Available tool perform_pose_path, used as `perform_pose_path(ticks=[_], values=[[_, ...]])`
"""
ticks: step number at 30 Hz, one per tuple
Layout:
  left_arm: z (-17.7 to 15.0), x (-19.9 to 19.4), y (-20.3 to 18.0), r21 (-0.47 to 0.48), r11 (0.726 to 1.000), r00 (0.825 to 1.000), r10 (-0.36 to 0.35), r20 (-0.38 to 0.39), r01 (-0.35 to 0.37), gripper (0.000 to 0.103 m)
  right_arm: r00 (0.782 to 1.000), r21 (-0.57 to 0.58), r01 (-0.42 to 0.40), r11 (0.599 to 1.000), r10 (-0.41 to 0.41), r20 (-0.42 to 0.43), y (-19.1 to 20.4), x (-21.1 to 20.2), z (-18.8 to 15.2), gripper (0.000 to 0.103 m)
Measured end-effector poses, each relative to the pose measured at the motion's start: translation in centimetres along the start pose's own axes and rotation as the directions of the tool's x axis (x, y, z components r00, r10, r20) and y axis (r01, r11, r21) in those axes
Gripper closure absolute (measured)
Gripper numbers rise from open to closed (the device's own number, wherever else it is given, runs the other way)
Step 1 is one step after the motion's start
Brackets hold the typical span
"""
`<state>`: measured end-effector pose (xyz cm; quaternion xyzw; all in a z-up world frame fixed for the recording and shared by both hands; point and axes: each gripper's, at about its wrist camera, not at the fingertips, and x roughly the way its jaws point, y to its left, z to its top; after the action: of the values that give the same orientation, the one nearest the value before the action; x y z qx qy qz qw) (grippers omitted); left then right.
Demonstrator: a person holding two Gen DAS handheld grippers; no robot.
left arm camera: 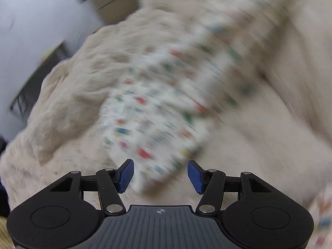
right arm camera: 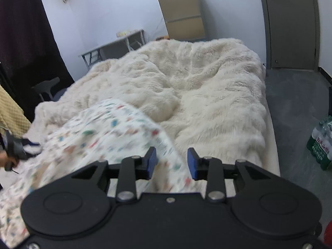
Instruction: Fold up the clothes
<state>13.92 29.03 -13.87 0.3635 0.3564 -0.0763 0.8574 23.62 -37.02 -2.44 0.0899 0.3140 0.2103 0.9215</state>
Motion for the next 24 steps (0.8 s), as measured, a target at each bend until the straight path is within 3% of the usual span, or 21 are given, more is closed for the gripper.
perform_pose_path(ticks=[2, 3, 4, 5, 8, 9, 10, 11, 14, 15, 17, 18, 20, 24], values=[[0.0, 1.2, -1.6, 0.082, 0.995, 0.998, 0.061, 0.011, -0.061, 0.057, 0.998, 0.043, -0.043, 0.998, 0.041, 0.041, 0.6, -1.8, -1.7, 0.065], [0.4, 2.5, -2.6, 0.127, 0.982, 0.990, 0.140, 0.022, -0.142, 0.067, 0.996, 0.064, -0.072, 0.995, 0.069, 0.052, 1.0, -2.6, -2.6, 0.065], [1.0, 3.6, -3.1, 0.154, 0.964, 0.976, 0.214, 0.034, -0.217, 0.091, 0.994, 0.070, -0.093, 0.993, 0.089, 0.056, 1.5, -3.0, -3.4, 0.065], [1.4, 3.8, -2.9, 0.150, 0.955, 0.967, 0.251, 0.047, -0.255, 0.101, 0.993, 0.059, -0.101, 0.993, 0.097, 0.063, 2.0, -3.4, -4.1, 0.065], [2.9, 3.0, -0.3, 0.062, 0.928, 0.926, 0.358, 0.116, -0.367, 0.102, 0.989, 0.036, -0.124, 0.992, 0.121, 0.085, 3.2, -4.3, -5.7, 0.064], [3.2, 2.1, 1.5, 0.006, 0.912, 0.904, 0.406, 0.138, -0.410, 0.102, 0.988, 0.033, -0.127, 0.991, 0.123, 0.093, 3.4, -4.5, -6.0, 0.064], [3.1, 0.7, 4.5, -0.094, 0.880, 0.869, 0.475, 0.142, -0.466, 0.102, 0.987, 0.029, -0.129, 0.991, 0.126, 0.103, 3.6, -4.7, -6.2, 0.064], [2.9, -0.4, 7.1, -0.182, 0.851, 0.846, 0.517, 0.130, -0.492, 0.102, 0.984, 0.024, -0.132, 0.991, 0.128, 0.123, 3.7, -5.1, -6.4, 0.064], [0.8, -2.0, 12.0, -0.324, 0.791, 0.823, 0.565, 0.057, -0.520, 0.102, 0.980, 0.028, -0.145, 0.989, 0.139, 0.146, 3.6, -5.6, -6.7, 0.064], [0.0, -2.0, 12.7, -0.329, 0.793, 0.833, 0.553, 0.033, -0.513, 0.102, 0.978, 0.027, -0.148, 0.989, 0.142, 0.151, 3.7, -5.8, -6.9, 0.064], [-1.4, -0.4, 12.0, -0.283, 0.829, 0.869, 0.492, -0.039, -0.482, 0.090, 0.977, 0.018, -0.146, 0.989, 0.141, 0.159, 3.7, -6.0, -7.1, 0.064], [-1.9, 0.3, 11.5, -0.264, 0.835, 0.874, 0.480, -0.078, -0.482, 0.087, 0.977, 0.010, -0.147, 0.989, 0.143, 0.160, 3.7, -6.0, -7.1, 0.064], [-3.3, 1.7, 10.5, -0.287, 0.850, 0.897, 0.412, -0.164, -0.442, 0.068, 0.977, 0.002, -0.146, 0.989, 0.144, 0.158, 3.6, -6.1, -7.2, 0.064], [-4.0, 0.6, 9.4, -0.365, 0.858, 0.932, 0.323, -0.164, -0.361, 0.062, 0.980, -0.037, -0.138, 0.990, 0.142, 0.140, 4.5, -6.2, -7.0, 0.062]])
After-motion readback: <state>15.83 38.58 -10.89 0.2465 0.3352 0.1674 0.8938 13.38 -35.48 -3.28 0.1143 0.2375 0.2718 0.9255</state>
